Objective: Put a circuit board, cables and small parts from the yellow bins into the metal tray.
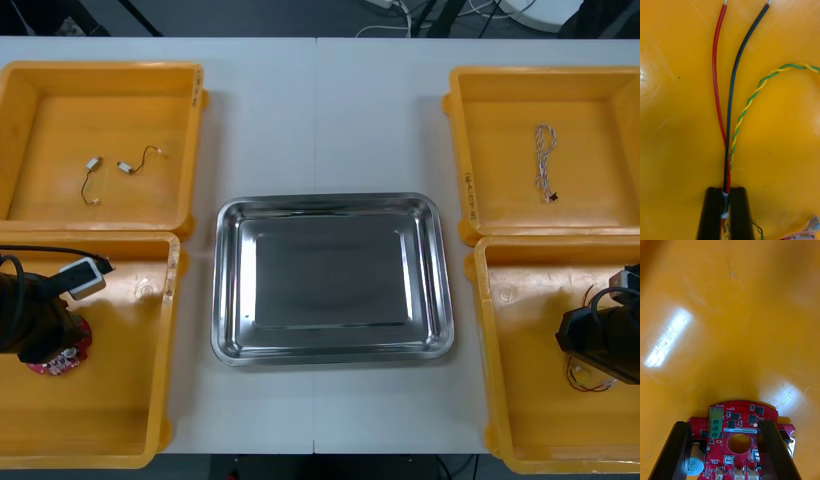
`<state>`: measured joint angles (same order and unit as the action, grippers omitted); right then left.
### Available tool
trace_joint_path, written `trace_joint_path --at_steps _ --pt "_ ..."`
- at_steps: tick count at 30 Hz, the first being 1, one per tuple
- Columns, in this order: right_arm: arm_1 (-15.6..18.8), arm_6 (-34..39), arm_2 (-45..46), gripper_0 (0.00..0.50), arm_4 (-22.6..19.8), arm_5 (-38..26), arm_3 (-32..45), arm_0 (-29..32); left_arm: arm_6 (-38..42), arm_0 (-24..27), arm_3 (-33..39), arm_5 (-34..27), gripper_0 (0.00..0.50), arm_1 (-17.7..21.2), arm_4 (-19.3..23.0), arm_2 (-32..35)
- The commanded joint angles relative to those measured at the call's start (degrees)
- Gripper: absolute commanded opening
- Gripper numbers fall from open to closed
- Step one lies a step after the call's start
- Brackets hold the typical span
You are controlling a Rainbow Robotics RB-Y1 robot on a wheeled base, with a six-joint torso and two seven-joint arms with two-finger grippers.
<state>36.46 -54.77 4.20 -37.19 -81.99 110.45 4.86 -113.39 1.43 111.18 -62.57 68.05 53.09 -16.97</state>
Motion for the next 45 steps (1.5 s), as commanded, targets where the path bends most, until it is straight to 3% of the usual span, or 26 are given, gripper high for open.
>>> trace_joint_path --at_steps 1,20,21,22,23,25,26,36,45 --pt "-0.2 -3.1 -1.0 0.000 0.4 0.6 -0.8 0.6 -4.0 -1.2 -0.4 1.3 0.500 2.7 -1.2 -1.2" --pt "-0.7 -3.3 0.1 0.000 1.3 0.3 -1.3 -1.4 -4.0 -1.1 -1.1 2.4 0.491 2.7 -1.0 -1.6" --pt "-0.7 -3.3 0.5 0.000 1.3 -0.4 -1.3 -2.1 -4.0 -0.9 -1.1 2.4 0.382 2.7 -1.0 -1.6" --pt "-0.7 -3.4 0.9 0.000 1.3 -0.9 -1.3 -2.6 -4.0 -0.9 -1.1 2.4 0.306 2.7 -1.0 -1.6" --pt "-0.7 -3.4 1.3 0.000 1.4 -1.6 -1.3 -3.1 -4.0 -0.7 -1.1 2.4 0.142 2.7 -0.9 -1.6" --pt "-0.6 -3.4 2.0 0.000 1.4 -2.4 -1.3 -3.7 -4.0 -0.6 -1.0 2.4 0.025 2.6 -0.8 -1.6" --pt "-0.7 -3.6 2.7 0.000 1.4 -3.4 -1.3 -4.6 -4.0 -0.6 -1.0 2.4 0.000 2.5 -0.7 -1.6" --pt "-0.7 -4.0 5.9 0.000 1.3 -8.8 0.4 -6.4 -4.1 -0.4 -1.1 2.7 0.000 2.5 -0.3 -1.6" --pt "-0.5 -4.2 9.5 0.000 0.7 -18.0 8.2 -7.3 -4.0 0.6 -1.1 2.4 0.000 2.6 0.6 -1.6"
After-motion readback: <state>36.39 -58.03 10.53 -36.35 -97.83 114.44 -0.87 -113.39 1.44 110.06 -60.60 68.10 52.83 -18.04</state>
